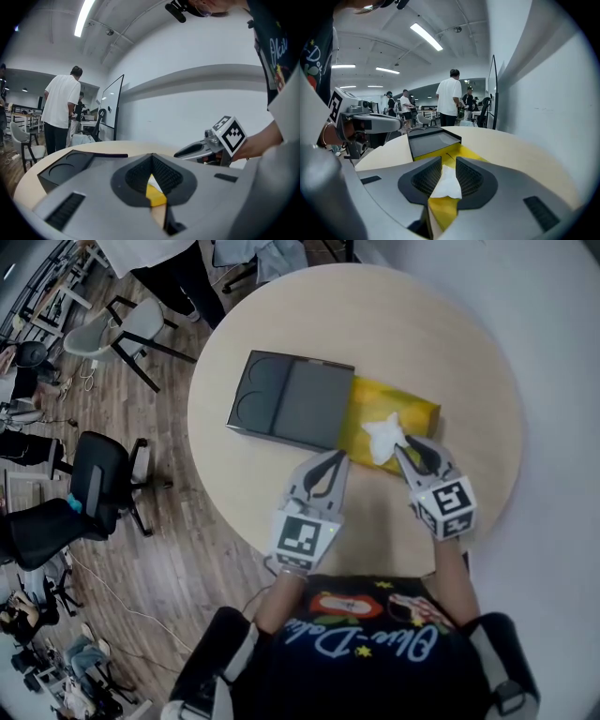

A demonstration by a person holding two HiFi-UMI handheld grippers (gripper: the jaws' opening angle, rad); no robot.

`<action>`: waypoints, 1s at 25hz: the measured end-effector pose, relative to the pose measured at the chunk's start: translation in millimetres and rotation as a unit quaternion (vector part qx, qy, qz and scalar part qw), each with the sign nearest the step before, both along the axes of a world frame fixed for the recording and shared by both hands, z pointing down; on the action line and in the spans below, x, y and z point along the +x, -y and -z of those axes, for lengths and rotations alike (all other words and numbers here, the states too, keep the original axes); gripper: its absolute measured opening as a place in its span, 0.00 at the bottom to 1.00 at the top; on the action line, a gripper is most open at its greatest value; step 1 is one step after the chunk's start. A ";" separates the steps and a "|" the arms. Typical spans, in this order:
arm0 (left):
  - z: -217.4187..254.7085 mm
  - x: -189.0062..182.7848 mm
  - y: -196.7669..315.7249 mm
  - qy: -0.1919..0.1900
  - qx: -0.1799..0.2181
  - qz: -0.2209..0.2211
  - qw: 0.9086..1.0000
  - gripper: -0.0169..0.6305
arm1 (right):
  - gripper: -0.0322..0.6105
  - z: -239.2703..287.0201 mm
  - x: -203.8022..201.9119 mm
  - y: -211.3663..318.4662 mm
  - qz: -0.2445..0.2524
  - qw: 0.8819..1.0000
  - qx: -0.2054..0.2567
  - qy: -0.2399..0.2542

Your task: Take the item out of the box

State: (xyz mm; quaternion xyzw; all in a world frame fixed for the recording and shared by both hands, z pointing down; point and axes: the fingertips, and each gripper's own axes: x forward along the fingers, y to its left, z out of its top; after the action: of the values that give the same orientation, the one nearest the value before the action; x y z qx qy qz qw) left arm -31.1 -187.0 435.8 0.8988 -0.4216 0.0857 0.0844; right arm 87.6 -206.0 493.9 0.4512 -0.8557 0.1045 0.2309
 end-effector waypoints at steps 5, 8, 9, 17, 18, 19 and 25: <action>-0.5 -5.0 5.7 -0.005 -0.006 0.005 1.000 0.02 | 0.20 -11.7 -1.9 11.4 0.001 0.999 -0.015 -0.036; -0.4 -7.7 9.4 -0.003 -0.008 0.007 1.000 0.02 | 0.22 -23.8 1.7 16.5 0.004 0.997 -0.033 -0.067; -0.9 -8.9 10.0 0.001 -0.008 0.006 1.000 0.02 | 0.23 -27.3 3.1 17.9 0.003 0.996 -0.040 -0.077; -2.5 -13.6 18.1 0.003 -0.012 0.008 1.000 0.02 | 0.27 -54.1 8.4 23.5 0.003 0.987 -0.088 -0.133; -4.0 -14.6 18.8 0.006 -0.011 0.007 1.000 0.02 | 0.27 -56.1 8.7 24.3 0.002 0.987 -0.090 -0.135; -4.8 -15.5 19.9 0.005 -0.012 0.009 1.000 0.02 | 0.27 -58.1 9.0 25.3 0.001 0.986 -0.092 -0.138; -4.6 -14.1 25.5 -0.002 -0.013 0.013 1.000 0.02 | 0.27 -65.7 11.0 26.5 0.013 0.978 -0.112 -0.178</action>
State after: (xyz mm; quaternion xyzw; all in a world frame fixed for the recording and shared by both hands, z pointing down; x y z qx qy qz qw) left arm -45.3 -212.5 440.4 0.8922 -0.4319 0.0887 0.0982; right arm 98.6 -232.6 559.6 0.4227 -0.7897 0.1148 0.4295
